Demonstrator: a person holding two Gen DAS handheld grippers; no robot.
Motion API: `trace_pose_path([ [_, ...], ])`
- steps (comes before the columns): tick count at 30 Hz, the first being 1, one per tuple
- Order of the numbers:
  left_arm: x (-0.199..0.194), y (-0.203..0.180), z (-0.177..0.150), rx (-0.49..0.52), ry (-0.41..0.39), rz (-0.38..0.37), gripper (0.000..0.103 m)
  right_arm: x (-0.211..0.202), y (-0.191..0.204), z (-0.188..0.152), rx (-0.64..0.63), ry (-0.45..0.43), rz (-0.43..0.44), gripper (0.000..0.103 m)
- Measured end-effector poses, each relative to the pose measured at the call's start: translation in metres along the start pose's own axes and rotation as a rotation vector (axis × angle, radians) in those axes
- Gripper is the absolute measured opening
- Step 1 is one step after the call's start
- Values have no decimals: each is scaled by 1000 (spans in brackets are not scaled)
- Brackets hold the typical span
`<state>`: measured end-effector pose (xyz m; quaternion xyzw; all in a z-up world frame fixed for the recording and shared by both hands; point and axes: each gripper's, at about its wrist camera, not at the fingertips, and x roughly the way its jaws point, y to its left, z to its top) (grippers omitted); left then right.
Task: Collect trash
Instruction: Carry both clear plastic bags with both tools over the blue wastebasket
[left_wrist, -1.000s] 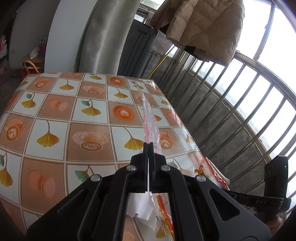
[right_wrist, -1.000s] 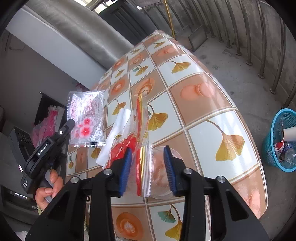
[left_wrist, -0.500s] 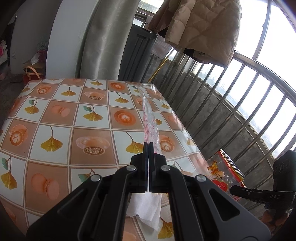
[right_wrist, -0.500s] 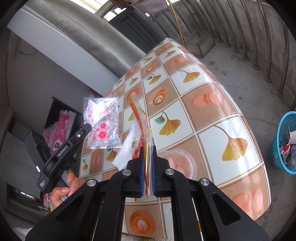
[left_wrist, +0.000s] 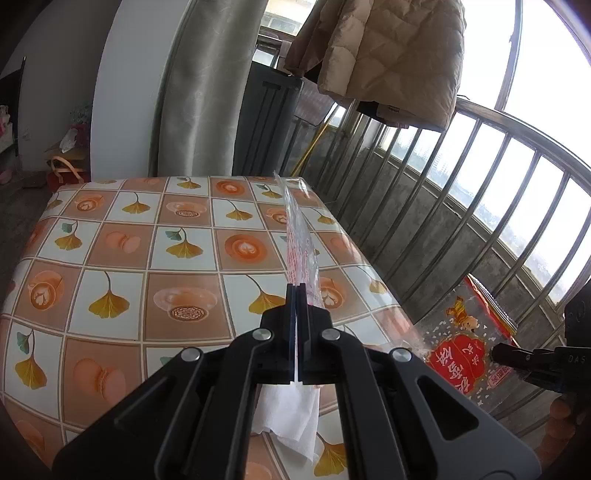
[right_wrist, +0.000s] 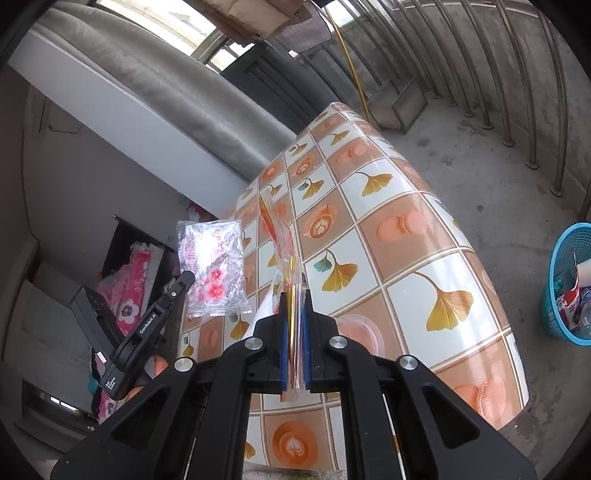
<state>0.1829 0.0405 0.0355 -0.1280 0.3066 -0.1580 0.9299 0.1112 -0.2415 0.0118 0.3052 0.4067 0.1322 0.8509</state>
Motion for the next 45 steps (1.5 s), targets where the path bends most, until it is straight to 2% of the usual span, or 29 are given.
trace_pose_path([
  [17, -16, -19, 5, 59, -44, 27, 0, -20, -10, 5, 23, -55, 14, 6],
  [45, -37, -91, -2, 209, -76, 4, 0, -83, -58, -12, 104, -180, 14, 6],
])
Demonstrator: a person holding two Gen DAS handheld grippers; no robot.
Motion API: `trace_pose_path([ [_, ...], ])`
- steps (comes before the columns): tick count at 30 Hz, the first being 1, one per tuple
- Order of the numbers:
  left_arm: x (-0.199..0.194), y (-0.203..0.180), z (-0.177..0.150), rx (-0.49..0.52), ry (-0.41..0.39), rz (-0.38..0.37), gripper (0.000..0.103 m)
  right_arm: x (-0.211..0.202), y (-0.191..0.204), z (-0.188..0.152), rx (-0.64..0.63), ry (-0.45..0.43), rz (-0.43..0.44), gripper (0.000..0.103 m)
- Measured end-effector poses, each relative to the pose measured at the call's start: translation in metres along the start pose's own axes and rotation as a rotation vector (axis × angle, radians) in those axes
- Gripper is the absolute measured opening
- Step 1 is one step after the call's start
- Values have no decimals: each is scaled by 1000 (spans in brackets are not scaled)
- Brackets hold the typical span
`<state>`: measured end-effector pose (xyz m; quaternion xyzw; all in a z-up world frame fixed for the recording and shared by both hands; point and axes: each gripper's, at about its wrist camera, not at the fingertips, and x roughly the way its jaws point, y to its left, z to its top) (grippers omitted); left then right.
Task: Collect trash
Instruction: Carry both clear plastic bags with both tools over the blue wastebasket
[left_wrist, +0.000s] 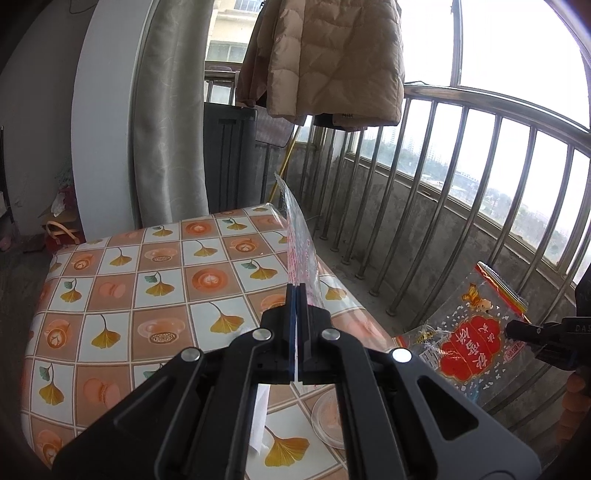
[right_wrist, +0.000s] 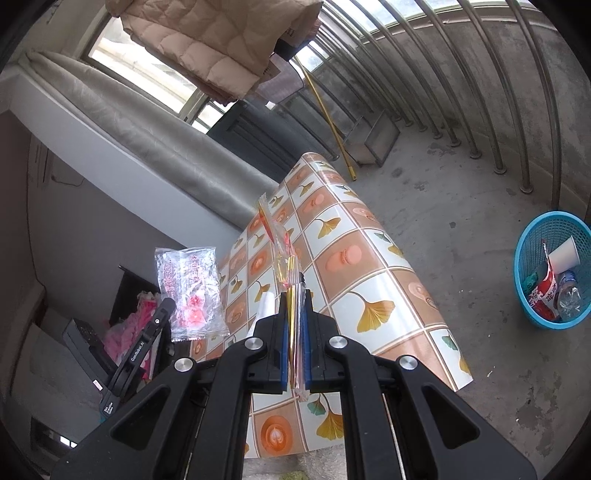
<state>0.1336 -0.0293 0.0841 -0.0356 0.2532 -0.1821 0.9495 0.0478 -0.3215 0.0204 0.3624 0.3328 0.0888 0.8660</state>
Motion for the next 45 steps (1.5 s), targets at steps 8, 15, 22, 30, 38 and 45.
trace_pose_path([
  [8, 1, -23, -1, 32, 5, -37, 0, -19, -10, -1, 19, -33, -4, 6],
  [15, 5, -45, -5, 61, 31, -93, 0, -38, -19, 1, 43, -75, -16, 6],
  [22, 10, -75, -10, 105, 57, -159, 0, -60, -35, -3, 82, -126, -46, 6],
  [30, 22, -117, -20, 167, 112, -249, 0, -88, -63, -6, 142, -199, -92, 6],
  [38, 35, -165, -36, 233, 180, -332, 0, -114, -99, -10, 216, -264, -148, 6],
  [45, 59, -207, -49, 271, 276, -407, 0, -135, -137, -17, 285, -319, -206, 6],
])
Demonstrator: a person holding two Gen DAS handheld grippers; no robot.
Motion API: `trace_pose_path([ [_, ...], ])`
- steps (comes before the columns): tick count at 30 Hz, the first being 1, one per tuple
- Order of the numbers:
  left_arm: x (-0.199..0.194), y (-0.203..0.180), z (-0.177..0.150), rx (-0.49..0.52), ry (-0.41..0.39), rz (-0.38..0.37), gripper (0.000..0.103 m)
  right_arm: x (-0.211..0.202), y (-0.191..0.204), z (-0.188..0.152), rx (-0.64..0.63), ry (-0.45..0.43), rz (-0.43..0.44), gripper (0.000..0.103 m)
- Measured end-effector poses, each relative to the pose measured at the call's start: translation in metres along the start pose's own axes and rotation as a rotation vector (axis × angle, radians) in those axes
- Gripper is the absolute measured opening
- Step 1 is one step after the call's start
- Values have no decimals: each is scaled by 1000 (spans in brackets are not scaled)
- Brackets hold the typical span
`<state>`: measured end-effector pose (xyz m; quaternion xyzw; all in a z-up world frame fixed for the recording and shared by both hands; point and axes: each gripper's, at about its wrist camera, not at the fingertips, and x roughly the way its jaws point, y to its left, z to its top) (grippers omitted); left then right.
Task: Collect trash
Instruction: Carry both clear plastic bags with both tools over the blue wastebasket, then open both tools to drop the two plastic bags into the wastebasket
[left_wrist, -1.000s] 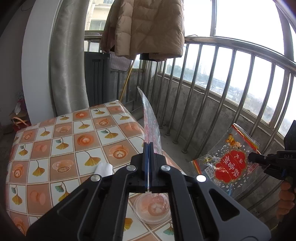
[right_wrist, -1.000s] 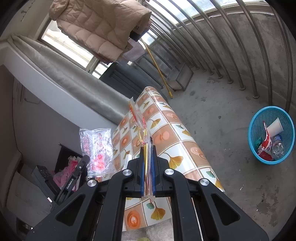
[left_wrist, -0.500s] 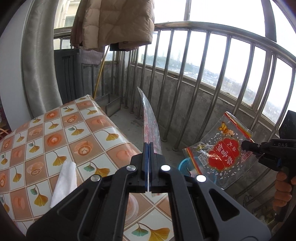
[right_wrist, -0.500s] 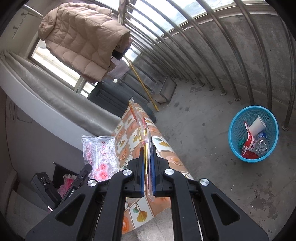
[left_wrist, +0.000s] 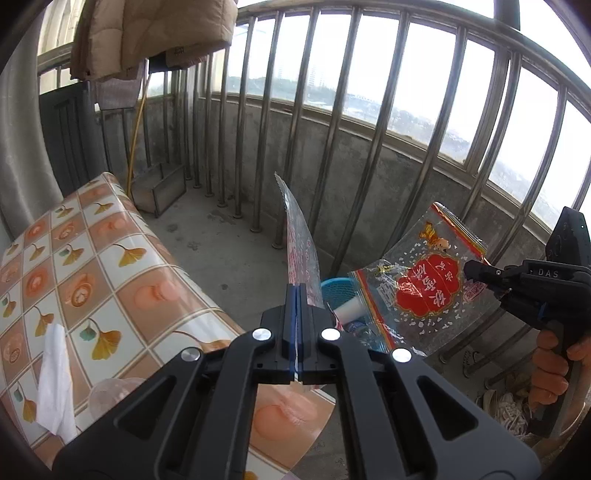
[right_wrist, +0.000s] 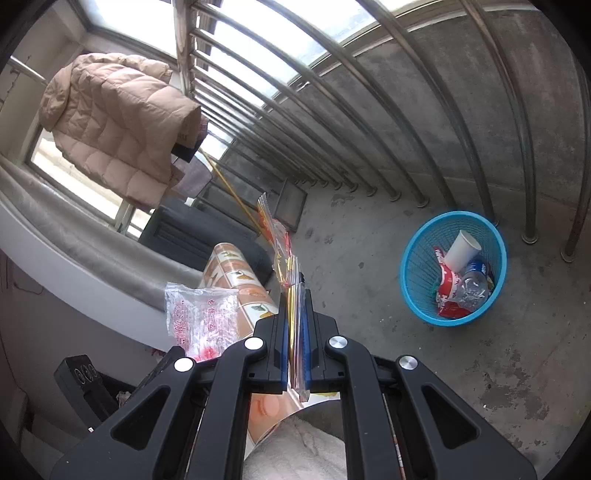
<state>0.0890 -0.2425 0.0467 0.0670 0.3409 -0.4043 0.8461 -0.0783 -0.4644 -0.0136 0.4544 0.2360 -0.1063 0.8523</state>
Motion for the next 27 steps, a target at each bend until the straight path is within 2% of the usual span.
trace_pose_path([
  [6, 55, -24, 10, 25, 122, -64, 0, -9, -40, 6, 65, -50, -70, 6],
  [17, 204, -76, 17, 124, 424, -101, 0, -18, -122, 12, 220, -87, -159, 6],
  [20, 244, -90, 16, 177, 473, -73, 0, -21, -136, 13, 251, -94, -178, 6],
  [24, 292, -100, 16, 219, 495, -29, 0, -25, -149, 14, 277, -106, -200, 6],
  [26, 314, -102, 16, 222, 498, -24, 9, -27, -154, 14, 285, -110, -211, 6],
  [27, 323, -102, 15, 231, 499, -1, 20, -27, -156, 14, 289, -110, -215, 6],
])
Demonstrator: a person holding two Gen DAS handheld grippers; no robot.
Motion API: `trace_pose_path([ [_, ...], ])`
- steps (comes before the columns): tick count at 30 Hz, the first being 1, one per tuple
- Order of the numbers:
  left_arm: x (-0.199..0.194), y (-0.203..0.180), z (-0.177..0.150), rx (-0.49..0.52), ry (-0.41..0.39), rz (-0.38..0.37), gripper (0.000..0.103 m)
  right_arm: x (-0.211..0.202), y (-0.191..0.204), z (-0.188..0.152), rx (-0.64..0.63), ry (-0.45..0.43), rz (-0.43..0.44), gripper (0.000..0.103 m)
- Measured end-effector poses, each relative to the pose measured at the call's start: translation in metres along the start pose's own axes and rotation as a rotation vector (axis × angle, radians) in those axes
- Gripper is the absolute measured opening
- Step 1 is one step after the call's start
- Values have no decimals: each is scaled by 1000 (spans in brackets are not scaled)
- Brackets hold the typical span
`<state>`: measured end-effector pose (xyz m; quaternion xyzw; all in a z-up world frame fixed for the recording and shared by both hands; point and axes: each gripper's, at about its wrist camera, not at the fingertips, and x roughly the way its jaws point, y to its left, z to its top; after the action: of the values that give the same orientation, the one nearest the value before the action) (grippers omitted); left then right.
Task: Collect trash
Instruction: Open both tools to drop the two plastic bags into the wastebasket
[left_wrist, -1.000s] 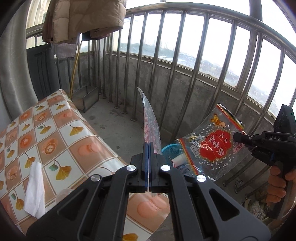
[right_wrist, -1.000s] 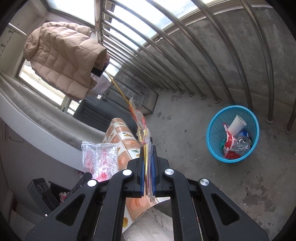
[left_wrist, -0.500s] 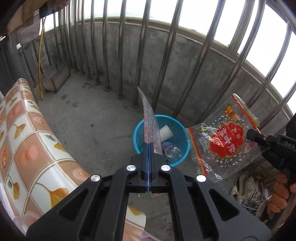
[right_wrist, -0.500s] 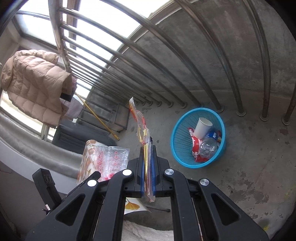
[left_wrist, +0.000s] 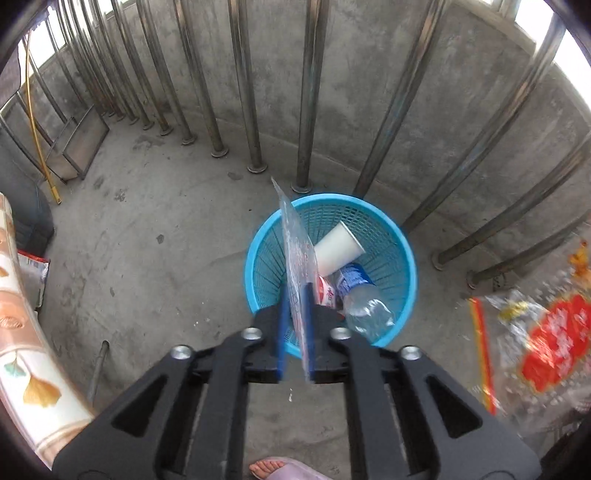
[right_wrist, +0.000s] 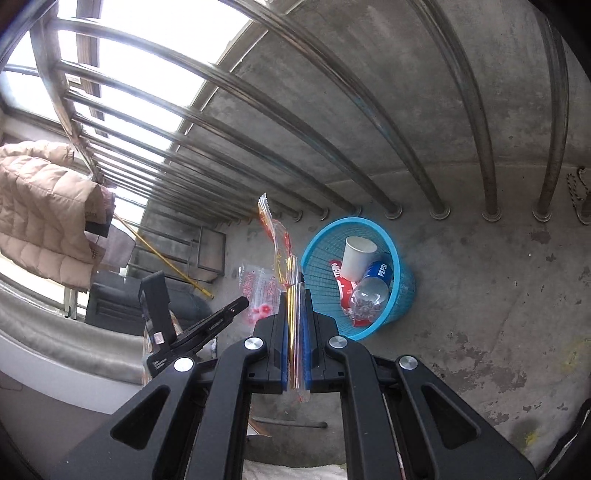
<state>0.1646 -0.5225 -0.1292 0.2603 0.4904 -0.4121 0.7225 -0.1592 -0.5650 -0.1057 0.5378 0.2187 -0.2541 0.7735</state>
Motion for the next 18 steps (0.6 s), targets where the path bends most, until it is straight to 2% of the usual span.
trace_pose_path([
  [1, 8, 0, 2, 3, 1, 40, 31, 1, -2, 1, 4, 2, -4, 6],
  [2, 14, 1, 3, 0, 4, 68, 34, 1, -3, 0, 6, 4, -7, 6],
  [5, 18, 8, 1, -33, 22, 62, 38, 4, -8, 1, 8, 10, -13, 6],
  [8, 3, 16, -3, -38, 0, 58, 43, 11, -8, 1, 9, 23, -14, 6],
  [12, -31, 21, -6, 0, -44, 74, 49, 23, -4, 2, 5, 42, -5, 6],
  [18, -118, 40, -30, -12, -163, 45, 71, 72, 20, 11, -50, 75, 7, 6],
])
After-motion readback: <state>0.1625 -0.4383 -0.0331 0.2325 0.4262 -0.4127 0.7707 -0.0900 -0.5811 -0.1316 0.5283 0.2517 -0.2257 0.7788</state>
